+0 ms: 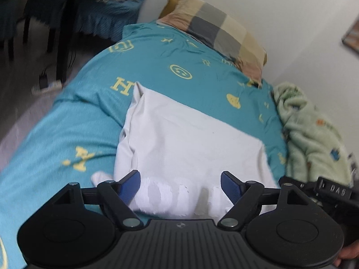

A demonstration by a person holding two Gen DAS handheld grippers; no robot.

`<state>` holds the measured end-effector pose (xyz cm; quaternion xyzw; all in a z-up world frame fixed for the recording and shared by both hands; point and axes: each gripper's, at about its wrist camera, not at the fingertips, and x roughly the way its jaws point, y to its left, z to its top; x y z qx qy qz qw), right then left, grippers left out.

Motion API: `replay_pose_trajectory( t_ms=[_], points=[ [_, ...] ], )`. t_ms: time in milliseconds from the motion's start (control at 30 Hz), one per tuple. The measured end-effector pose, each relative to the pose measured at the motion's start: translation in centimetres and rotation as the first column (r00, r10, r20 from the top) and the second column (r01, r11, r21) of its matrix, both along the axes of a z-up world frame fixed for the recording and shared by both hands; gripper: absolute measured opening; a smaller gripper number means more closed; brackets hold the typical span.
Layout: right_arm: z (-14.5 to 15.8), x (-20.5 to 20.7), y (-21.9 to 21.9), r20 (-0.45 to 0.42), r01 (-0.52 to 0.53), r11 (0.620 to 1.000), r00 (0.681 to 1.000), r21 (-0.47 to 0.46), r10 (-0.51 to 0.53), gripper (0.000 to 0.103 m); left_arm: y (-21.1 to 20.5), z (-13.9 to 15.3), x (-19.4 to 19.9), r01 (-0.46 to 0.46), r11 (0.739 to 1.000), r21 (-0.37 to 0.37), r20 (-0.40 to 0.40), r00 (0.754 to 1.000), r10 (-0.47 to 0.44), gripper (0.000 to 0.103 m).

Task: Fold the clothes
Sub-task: 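Grasp the folded shirt edge with both grippers, then lift the folded shirt with both grippers and carry it toward the blanket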

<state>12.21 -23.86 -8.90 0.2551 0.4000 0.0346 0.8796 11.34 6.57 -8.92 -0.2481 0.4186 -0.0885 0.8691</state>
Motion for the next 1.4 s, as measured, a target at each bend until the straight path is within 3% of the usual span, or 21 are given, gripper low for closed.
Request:
replay_pose_trajectory(
  t_ms=[100,267,433,567,667,833,900,1000,1100,1233,1400],
  points=[
    [0.3,-1.3,-1.0,0.002,0.05,0.994,0.999,0.1,-0.05,0.056,1.4,-1.0,-0.9,-0.058,0.99,-0.132,-0.065,0.997,0.05,0.084],
    [0.1,-2.5,-1.7,-0.016,0.109,0.973,0.994,0.205,-0.108,0.057,3.1,-4.0,-1.7,-0.166,0.939,-0.302,-0.195,0.975,0.11,0.085],
    [-1.2,-3.5,-2.8,-0.076,0.168,0.925,0.986,0.342,-0.151,0.057,4.4,-8.1,-0.6,-0.286,0.847,-0.449,-0.289,0.943,0.165,0.082],
    [-2.7,-4.1,-3.9,-0.149,0.236,0.858,0.971,0.456,-0.188,0.057,5.1,-9.9,0.2,-0.339,0.772,-0.538,-0.301,0.933,0.2,0.075],
    [-4.7,-4.2,-4.0,-0.247,0.304,0.795,0.948,0.525,-0.199,0.057,5.1,-10.1,0.7,-0.356,0.762,-0.541,-0.301,0.928,0.22,0.068],
    [-7.7,-3.3,-3.0,-0.352,0.353,0.718,0.922,0.601,-0.159,0.057,5.3,-9.9,0.9,-0.365,0.76,-0.538,-0.292,0.926,0.239,0.036],
    [-8.6,-2.7,-2.5,-0.386,0.373,0.694,0.911,0.616,-0.146,0.057,5.1,-9.2,1.0,-0.338,0.755,-0.562,-0.255,0.939,0.23,0.026],
    [-8.9,-2.0,-1.2,-0.38,0.347,0.644,0.92,0.682,-0.094,0.057,5.0,-7.6,1.3,-0.275,0.753,-0.598,-0.177,0.961,0.211,0.023],
    [-9.0,-1.1,0.2,-0.365,0.323,0.603,0.929,0.73,-0.057,0.072,4.7,-6.1,1.4,-0.218,0.748,-0.626,-0.106,0.975,0.196,0.022],
    [-10.0,0.7,1.6,-0.37,0.335,0.533,0.928,0.777,-0.044,0.072,4.3,-5.3,1.4,-0.183,0.74,-0.647,-0.062,0.98,0.188,0.021],
    [-11.0,2.0,0.4,-0.381,0.392,0.552,0.914,0.736,-0.141,0.072,4.4,-5.6,1.5,-0.207,0.726,-0.655,-0.085,0.976,0.201,0.021]
  ],
)
